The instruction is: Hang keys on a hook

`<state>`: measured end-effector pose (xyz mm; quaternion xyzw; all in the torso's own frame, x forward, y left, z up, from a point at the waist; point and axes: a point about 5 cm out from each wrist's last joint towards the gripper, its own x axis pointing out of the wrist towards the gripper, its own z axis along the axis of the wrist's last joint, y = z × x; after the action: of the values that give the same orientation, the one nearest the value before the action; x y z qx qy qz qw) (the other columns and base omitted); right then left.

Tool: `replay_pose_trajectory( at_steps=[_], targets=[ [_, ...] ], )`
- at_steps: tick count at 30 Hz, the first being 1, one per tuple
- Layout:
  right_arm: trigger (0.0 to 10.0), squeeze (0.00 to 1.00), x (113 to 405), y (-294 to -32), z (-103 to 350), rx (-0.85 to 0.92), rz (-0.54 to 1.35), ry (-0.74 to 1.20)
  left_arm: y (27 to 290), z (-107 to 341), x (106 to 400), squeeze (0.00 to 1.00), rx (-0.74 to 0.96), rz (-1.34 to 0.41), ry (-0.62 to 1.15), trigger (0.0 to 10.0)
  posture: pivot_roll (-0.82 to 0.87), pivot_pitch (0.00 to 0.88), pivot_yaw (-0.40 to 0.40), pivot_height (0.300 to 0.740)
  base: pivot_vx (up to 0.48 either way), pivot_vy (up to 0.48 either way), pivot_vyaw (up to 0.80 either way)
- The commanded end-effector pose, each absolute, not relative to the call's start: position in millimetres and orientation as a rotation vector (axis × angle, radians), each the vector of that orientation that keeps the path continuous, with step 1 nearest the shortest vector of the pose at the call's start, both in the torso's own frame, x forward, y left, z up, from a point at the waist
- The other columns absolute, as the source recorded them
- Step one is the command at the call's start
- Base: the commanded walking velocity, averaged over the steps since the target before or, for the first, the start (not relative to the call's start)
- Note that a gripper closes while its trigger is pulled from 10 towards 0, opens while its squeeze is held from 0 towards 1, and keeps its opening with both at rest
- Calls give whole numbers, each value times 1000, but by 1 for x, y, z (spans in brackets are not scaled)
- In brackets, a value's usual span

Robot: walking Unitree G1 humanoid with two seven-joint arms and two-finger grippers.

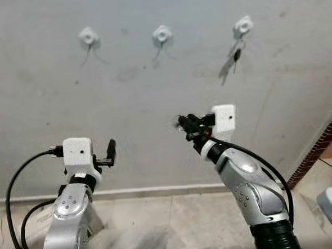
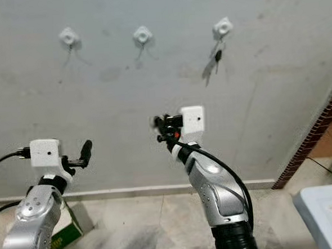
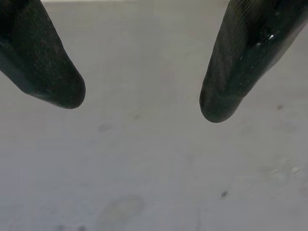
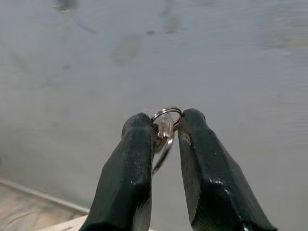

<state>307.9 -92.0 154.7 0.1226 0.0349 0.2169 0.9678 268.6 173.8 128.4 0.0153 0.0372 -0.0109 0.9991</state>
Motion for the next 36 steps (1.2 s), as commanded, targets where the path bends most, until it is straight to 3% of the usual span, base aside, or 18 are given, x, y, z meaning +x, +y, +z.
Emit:
replay_pose_trajectory(
  at_steps=[1, 16, 25, 36],
  targets=[
    [10000, 0, 309, -97, 158, 240, 425, 53, 169, 128, 268, 0, 21, -39, 82, 10000, 55, 0, 35, 740, 341, 330, 0],
    [10000, 0, 309, -96, 159, 240, 421, 45, 169, 127, 269, 0, 26, -45, 85, 10000, 56, 0, 37, 740, 342, 327, 0],
    [10000, 0, 310, -96, 161, 228, 418, 31, 167, 129, 268, 0, 38, -62, 69, 10000, 58, 0, 36, 740, 215, 0, 0],
    [10000, 0, 310, -96, 162, 222, 416, 26, 166, 129, 268, 0, 37, -71, 71, 10000, 61, 0, 33, 740, 267, -262, 0]
  ],
)
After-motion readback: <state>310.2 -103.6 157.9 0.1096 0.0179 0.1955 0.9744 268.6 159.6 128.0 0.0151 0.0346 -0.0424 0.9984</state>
